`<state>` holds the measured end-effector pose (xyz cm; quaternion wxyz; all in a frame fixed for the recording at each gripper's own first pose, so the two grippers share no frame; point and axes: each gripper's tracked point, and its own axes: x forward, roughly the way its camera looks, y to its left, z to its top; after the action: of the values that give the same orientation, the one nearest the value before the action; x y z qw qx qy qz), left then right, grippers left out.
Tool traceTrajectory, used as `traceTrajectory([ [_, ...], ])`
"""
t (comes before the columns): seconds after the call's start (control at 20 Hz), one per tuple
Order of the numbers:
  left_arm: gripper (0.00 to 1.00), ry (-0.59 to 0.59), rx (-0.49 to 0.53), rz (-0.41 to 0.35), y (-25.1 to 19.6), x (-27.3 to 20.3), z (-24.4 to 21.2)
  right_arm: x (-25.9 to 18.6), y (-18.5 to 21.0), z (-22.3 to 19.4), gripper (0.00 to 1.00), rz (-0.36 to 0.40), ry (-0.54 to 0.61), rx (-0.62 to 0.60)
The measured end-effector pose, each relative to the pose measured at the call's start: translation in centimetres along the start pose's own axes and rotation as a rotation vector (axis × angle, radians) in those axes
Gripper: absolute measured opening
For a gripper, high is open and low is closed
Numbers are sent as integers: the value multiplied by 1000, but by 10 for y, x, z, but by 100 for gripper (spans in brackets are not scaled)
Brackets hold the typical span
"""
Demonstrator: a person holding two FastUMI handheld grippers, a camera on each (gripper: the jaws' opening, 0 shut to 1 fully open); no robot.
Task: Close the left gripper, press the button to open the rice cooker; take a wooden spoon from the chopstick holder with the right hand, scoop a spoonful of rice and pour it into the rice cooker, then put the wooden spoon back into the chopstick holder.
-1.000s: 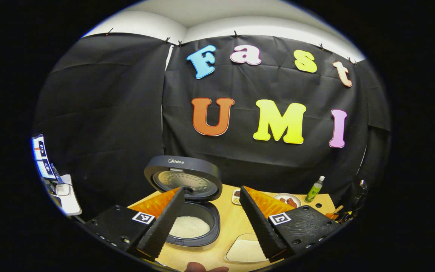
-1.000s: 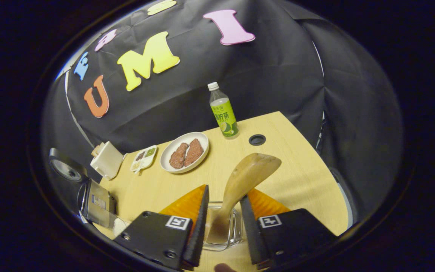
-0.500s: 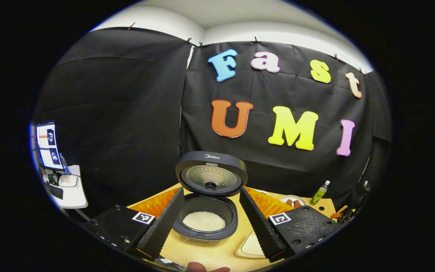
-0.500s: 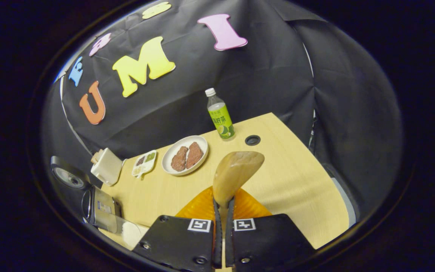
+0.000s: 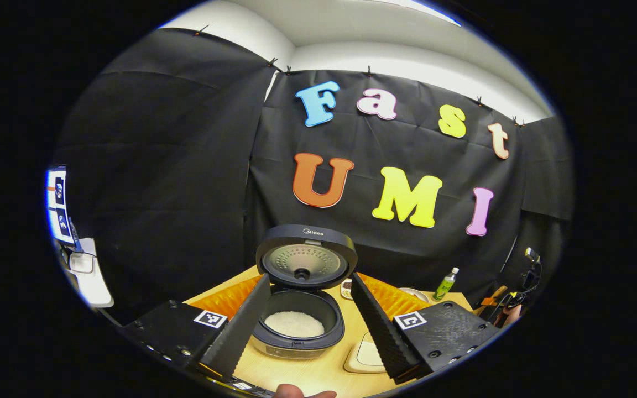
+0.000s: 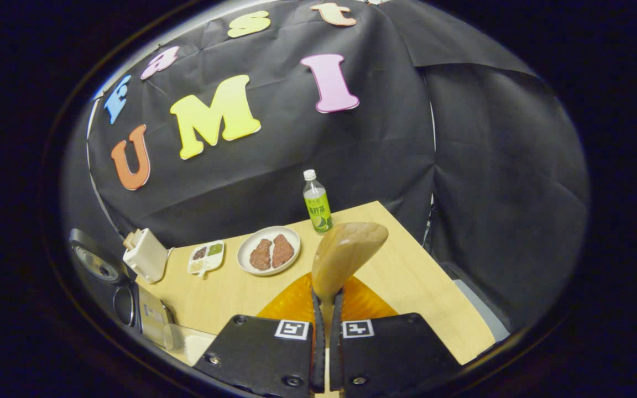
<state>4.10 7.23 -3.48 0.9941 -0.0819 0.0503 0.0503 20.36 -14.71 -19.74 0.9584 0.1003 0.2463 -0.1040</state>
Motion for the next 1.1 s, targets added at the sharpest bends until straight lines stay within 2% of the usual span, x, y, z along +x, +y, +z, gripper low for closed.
traceTrajectory([
  [0.2, 95, -2, 12, -75, 17, -9, -5, -51, 37, 2, 8, 17, -30, -13],
  [0.5, 95, 15, 22, -106, 46, -15, -15, -104, 105, -7, 8, 112, -53, -14],
  [0.9, 95, 14, 14, -100, 67, -30, -14, -118, 162, -54, 8, 206, -28, -87],
  [1.1, 94, 60, -3, -81, 66, -33, -25, -96, 170, -92, 8, 209, -2, -192],
])
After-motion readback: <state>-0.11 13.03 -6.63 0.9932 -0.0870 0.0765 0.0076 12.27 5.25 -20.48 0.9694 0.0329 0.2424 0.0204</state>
